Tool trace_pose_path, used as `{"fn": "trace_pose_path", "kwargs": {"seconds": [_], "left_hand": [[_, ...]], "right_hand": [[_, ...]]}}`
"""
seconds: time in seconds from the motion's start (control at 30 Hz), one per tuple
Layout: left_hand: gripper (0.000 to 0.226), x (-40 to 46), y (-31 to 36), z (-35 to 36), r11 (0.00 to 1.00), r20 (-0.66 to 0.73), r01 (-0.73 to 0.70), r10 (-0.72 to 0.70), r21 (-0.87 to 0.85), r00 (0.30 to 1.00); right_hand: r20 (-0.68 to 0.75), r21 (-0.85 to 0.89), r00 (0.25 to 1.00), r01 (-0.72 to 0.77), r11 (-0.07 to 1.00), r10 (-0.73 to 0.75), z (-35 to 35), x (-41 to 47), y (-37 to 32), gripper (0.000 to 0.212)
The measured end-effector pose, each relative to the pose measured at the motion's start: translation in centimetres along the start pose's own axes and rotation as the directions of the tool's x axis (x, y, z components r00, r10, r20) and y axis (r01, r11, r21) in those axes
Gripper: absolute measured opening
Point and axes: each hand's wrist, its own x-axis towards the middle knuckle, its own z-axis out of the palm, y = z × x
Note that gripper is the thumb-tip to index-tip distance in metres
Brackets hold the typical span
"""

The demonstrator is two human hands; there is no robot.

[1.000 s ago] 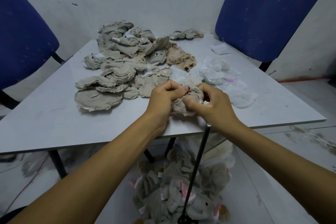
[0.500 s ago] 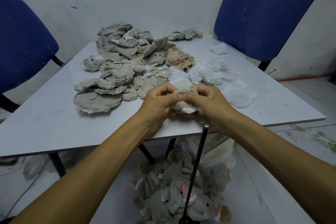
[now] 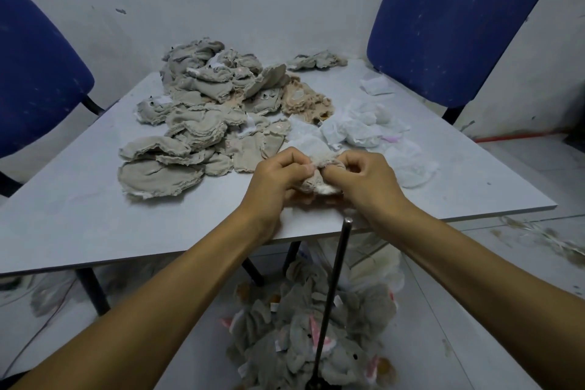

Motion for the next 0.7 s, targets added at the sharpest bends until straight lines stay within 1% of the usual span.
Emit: {"fn": "trace_pose_path", "kwargs": {"seconds": [0.1,0.17,0.27,0.33,0.37,0.4,0.43,0.47,0.5,0.57,0.6,0.7], "left_hand": [[0.002,-0.3,-0.2,-0.1,0.999,0.047,-0.017,0.016,0.03,0.999],[0.006,-0.3,0.0,-0.6,0.999,0.09,0.015,-0.017,0.032,0.996],[0.015,-0.1,0.6,-1.3,0.996,0.129,0.086,-0.084,-0.008,0.988],[0.013,0.1,0.8,-1.8,0.988,0.091,0.12,-0.111,-0.101,0.99],[0.012,0.2,0.8,-1.9,0.985,0.064,0.124,-0.116,-0.123,0.991],[0.013,0.2,0.7,-1.9,0.985,0.038,0.122,-0.118,-0.12,0.992],[0.014,0.2,0.7,-1.6,0.988,0.013,0.116,-0.115,-0.102,0.993],[0.016,0.2,0.6,-1.3,0.991,-0.015,0.109,-0.111,-0.08,0.994],[0.017,0.3,0.5,-1.0,0.993,-0.045,0.104,-0.107,-0.057,0.993],[0.019,0.5,0.5,-0.4,0.995,-0.091,0.094,-0.097,-0.03,0.991],[0.02,0.6,0.6,-0.3,0.995,-0.092,0.098,-0.101,-0.036,0.991],[0.02,0.6,0.8,-0.8,0.981,-0.019,0.135,-0.139,-0.142,0.99]], "right_hand": [[-0.059,0.027,0.997,-0.044,0.999,0.046,0.5,0.5,0.2,0.031],[-0.03,0.099,0.993,-0.108,0.989,0.112,0.6,1.0,0.2,0.03],[0.175,0.191,0.961,-0.246,0.95,0.214,0.5,1.1,-0.5,0.021],[0.35,0.254,0.915,-0.299,0.92,0.201,-0.1,0.7,-1.1,0.021],[0.422,0.259,0.888,-0.309,0.915,0.18,-0.5,0.3,-1.3,0.019],[0.456,0.219,0.878,-0.267,0.939,0.143,-0.8,0.0,-1.3,0.018],[0.453,0.148,0.887,-0.174,0.974,0.09,-1.1,-0.3,-1.2,0.022],[0.419,0.078,0.907,-0.089,0.993,0.049,-1.1,-0.7,-1.1,0.029],[0.36,0.031,0.933,-0.035,0.999,0.022,-0.8,-0.9,-0.8,0.031],[0.25,0.048,0.968,-0.024,0.999,0.012,-0.1,-1.0,-0.5,0.024],[0.212,0.062,0.977,-0.032,0.998,0.018,0.2,-0.9,-0.4,0.023],[0.174,0.111,0.984,-0.057,0.992,0.037,0.4,-0.3,-0.2,0.024]]}}
